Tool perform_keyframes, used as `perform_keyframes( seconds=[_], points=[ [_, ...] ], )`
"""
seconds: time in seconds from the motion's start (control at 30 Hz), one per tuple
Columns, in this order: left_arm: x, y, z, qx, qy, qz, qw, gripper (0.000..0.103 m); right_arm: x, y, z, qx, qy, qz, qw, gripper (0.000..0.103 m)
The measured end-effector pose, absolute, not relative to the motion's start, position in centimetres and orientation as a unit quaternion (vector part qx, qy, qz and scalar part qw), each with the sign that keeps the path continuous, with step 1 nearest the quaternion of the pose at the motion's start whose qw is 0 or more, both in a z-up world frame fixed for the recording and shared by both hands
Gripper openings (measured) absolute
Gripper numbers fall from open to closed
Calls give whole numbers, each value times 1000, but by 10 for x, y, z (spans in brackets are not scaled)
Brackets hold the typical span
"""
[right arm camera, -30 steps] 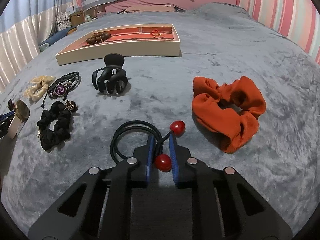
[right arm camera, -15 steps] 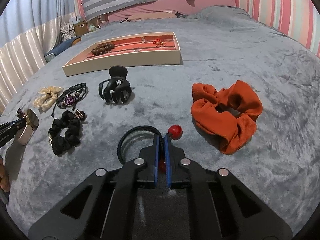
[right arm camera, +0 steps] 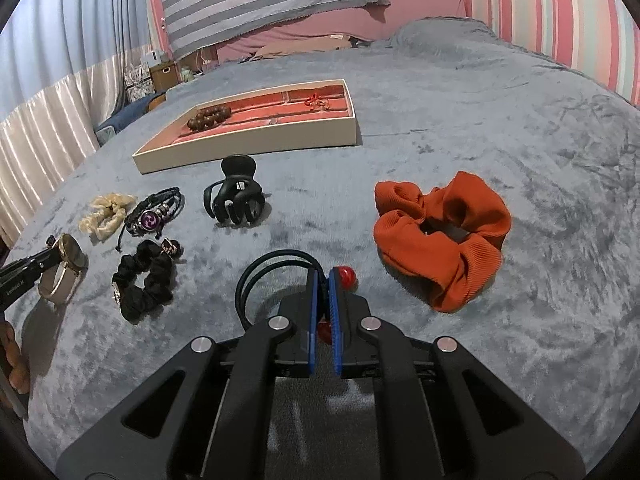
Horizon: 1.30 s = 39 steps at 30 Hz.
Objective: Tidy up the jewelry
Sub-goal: 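Grasp the white watch with the left tool while the right tool grasps the red-ball hair tie, then carry the watch and hair tie over the tray and lower them in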
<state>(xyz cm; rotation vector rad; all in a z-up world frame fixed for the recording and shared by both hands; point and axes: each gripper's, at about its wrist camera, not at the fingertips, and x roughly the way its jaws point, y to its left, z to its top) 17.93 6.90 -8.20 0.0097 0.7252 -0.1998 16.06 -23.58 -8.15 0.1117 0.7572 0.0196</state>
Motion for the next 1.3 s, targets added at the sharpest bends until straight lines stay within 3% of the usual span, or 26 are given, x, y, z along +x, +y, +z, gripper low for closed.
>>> perform_keyframes(
  seconds=[0.67, 1.3],
  points=[
    [196, 60, -37, -10, 318, -91, 944, 9, 174, -233, -43, 62, 321, 19, 945, 7],
    [376, -15, 23, -30, 334, -102, 936, 9, 346, -215, 29, 26, 281, 23, 959, 7]
  ],
)
